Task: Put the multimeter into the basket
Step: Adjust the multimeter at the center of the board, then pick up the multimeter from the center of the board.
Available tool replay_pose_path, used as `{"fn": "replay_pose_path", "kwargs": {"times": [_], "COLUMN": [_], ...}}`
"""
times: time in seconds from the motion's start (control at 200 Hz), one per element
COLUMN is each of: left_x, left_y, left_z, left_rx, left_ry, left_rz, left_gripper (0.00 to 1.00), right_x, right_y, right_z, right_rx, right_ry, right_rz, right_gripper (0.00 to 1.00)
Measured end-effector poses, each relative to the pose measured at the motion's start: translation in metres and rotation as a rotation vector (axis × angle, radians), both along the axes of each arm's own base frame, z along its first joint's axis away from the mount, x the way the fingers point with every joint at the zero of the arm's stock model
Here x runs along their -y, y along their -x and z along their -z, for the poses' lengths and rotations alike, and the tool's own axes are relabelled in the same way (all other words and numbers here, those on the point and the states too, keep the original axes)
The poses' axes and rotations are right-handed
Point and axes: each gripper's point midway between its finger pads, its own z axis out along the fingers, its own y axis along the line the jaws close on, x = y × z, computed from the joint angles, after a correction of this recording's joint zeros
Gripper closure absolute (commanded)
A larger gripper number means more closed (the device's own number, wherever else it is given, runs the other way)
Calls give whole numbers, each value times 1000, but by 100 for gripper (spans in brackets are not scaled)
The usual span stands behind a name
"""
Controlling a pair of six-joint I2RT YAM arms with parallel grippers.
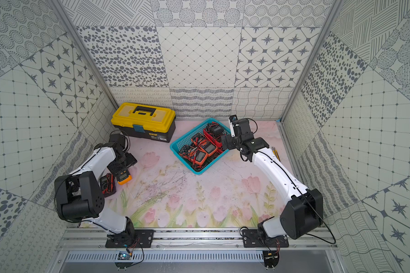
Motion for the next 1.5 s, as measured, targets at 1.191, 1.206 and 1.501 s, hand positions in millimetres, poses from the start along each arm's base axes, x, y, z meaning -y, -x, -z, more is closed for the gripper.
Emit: {"fn": "replay_pose_path", "kwargs": {"times": [1.191, 1.206, 1.501], "left_x": [-19, -19, -8], "left_y": [23, 23, 20], "left_z": [59, 59, 43], "left_rx": [-131, -129, -104], "left_ry": [56, 57, 38], "left_rz": [-42, -41, 16], "left_gripper": [46, 47, 59], "right_x": [-15, -15, -18], "right_y": [-4, -4, -3], "right_z": [20, 20, 21], "right_rx": [-63, -64, -69], "right_ry": [-57, -58, -72], "right_rz": [-72, -72, -84], "right_gripper": [1, 1, 1]}}
